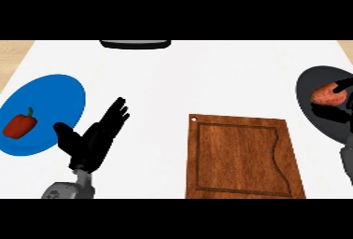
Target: Pick the sweet potato from the cutting board and place it in the pan
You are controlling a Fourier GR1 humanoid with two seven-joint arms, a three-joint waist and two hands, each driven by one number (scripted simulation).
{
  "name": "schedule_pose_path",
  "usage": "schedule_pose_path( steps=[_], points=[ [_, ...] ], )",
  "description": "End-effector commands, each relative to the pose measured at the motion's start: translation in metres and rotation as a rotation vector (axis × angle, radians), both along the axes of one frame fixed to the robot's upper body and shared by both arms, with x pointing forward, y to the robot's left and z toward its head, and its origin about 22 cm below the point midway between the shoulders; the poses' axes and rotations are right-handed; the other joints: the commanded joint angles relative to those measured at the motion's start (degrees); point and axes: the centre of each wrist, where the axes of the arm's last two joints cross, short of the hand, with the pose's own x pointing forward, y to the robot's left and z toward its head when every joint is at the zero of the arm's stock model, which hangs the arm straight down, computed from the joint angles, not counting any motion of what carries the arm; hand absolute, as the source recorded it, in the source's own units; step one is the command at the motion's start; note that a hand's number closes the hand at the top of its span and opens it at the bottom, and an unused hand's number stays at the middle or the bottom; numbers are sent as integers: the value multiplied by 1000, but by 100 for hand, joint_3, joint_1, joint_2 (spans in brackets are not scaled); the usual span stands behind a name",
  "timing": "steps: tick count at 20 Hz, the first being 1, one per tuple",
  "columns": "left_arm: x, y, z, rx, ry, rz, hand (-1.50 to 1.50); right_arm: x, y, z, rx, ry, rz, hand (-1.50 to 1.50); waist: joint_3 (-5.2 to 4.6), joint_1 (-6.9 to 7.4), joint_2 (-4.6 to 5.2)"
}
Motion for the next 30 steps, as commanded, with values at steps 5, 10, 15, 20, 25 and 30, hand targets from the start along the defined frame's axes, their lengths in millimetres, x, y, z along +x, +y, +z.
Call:
schedule_pose_path(
  steps=[5,10,15,20,25,30],
  points=[
    [8,-2,1,-3,-14,-7,0,27,-55,-33,31,-97,-112,150,6,29,25],
    [3,-3,6,-8,-6,4,0,29,-90,-33,29,-112,-126,150,12,80,42],
    [3,-3,11,-4,-15,-57,0,24,-123,-18,96,55,-251,150,15,277,114],
    [4,1,4,-4,-25,-35,0,14,-130,-32,123,236,-170,-150,29,305,146],
    [6,-7,12,-7,-21,-53,0,20,-120,-36,257,72,-67,-150,49,228,127],
    [-3,-3,3,-9,-11,-29,0,17,-132,-24,426,-190,-23,-150,50,140,92]
  ],
)
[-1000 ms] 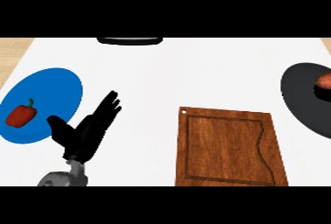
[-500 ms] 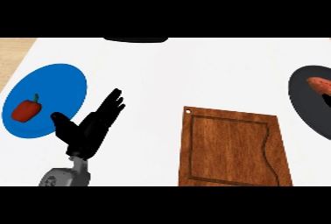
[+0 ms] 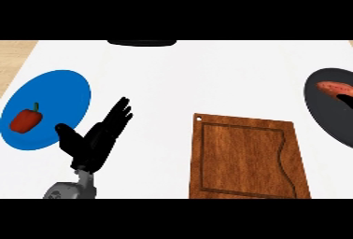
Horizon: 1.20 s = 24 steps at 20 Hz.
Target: Pick the sweet potato from the cutting board and place it in the pan
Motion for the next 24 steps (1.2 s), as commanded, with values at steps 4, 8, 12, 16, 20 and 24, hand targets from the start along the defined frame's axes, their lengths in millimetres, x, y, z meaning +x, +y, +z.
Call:
schedule_pose_path(
  steps=[4,8,12,16,20,24],
  points=[
    [-1,0,4,-4,-10,-7,0,-25,-28,0,236,-189,34,-150,-4,-40,-10],
    [0,4,-5,-6,1,33,0,-57,-44,-21,354,-164,124,-150,-16,-122,-32],
    [8,0,5,-7,13,33,0,-84,-70,-14,377,-167,226,-150,-13,-146,-45],
    [-5,13,-4,-7,13,13,0,-123,-90,-20,405,-149,301,-150,-11,-138,-55],
    [-3,18,-9,10,12,41,0,-134,-99,-14,419,-177,341,-150,-24,-174,-77],
    [-7,13,-5,-4,23,30,0,-160,-106,-23,394,-163,352,-150,-20,-163,-82]
  ],
)
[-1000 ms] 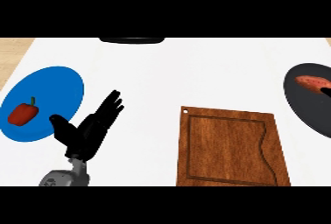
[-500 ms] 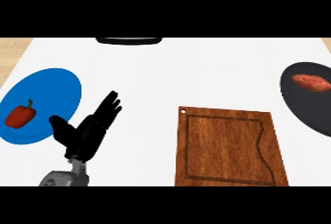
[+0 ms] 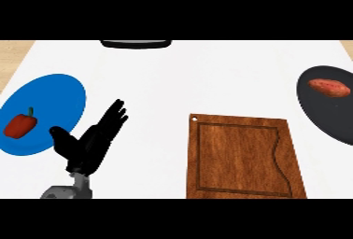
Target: Pick the sweet potato from the cutting board and place it in the pan
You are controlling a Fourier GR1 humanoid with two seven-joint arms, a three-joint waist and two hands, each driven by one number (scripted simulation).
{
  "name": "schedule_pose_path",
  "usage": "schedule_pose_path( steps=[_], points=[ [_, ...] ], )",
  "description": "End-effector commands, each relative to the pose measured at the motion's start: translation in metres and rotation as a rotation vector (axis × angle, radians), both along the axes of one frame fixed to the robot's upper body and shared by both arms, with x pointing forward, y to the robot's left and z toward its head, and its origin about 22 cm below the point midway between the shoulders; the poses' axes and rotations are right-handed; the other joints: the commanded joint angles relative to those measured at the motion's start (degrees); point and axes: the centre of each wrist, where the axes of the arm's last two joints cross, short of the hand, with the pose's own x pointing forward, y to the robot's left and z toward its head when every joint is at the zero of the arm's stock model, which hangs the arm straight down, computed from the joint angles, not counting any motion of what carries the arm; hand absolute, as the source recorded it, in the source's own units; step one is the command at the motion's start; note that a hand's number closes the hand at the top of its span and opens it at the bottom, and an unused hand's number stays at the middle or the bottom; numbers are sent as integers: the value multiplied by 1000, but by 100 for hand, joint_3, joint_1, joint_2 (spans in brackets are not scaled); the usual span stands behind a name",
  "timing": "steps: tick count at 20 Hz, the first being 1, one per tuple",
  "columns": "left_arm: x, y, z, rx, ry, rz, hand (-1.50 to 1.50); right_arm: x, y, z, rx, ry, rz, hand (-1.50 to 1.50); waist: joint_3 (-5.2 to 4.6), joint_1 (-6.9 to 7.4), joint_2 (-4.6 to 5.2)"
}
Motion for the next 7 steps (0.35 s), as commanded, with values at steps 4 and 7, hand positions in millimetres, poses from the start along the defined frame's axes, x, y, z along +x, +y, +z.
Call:
schedule_pose_path(
  steps=[4,7],
  points=[
    [-3,3,8,-9,7,16,0,-20,-6,-4,-10,3,48,-150,-2,12,-18],
    [0,-5,-6,-3,-2,11,0,-42,-17,0,10,1,75,-150,-9,-49,-28]
  ],
)
